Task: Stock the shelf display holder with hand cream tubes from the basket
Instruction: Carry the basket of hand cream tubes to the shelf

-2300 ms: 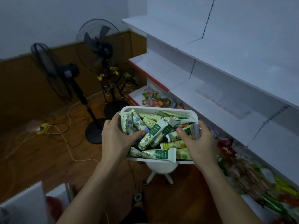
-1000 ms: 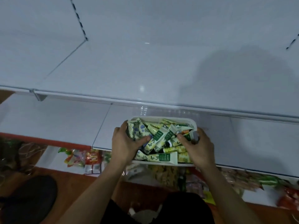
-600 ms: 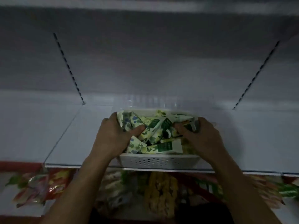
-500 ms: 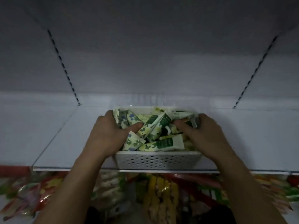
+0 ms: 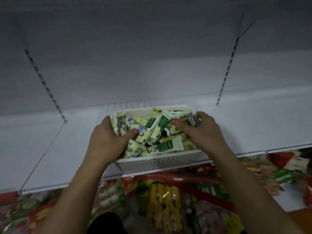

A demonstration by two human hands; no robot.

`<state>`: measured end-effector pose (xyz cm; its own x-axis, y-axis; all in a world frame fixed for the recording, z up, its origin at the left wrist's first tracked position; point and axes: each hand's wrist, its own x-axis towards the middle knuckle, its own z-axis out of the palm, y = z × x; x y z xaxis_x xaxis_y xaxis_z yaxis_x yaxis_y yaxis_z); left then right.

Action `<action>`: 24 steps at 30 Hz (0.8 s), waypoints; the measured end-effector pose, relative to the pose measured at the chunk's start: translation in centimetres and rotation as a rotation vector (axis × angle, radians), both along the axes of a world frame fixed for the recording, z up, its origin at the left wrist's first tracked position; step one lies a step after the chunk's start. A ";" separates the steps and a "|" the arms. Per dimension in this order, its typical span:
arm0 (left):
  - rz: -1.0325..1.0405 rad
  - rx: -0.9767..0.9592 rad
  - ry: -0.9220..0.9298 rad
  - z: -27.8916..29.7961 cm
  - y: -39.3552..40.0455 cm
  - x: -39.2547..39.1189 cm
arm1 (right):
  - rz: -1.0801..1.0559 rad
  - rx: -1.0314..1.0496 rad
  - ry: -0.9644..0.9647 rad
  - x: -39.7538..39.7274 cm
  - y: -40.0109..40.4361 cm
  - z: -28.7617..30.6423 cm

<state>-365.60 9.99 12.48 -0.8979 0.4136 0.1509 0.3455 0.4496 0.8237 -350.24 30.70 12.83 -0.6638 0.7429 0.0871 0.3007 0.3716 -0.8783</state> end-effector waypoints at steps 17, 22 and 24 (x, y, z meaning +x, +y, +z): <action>-0.557 0.223 -0.316 1.5 24.4 7.8 | -0.386 0.093 -0.082 15.1 18.6 4.4; -0.570 0.240 -0.412 2.0 30.0 8.3 | -0.400 0.079 -0.102 15.4 24.8 3.5; -0.547 0.236 -0.441 2.2 31.7 8.2 | -0.375 0.062 -0.101 15.0 27.2 3.5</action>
<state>-357.42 41.69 14.66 -0.5703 0.8206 -0.0360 0.0837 0.1017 0.9913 -335.29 57.94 16.30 -0.3552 0.9307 0.0875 0.5098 0.2713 -0.8164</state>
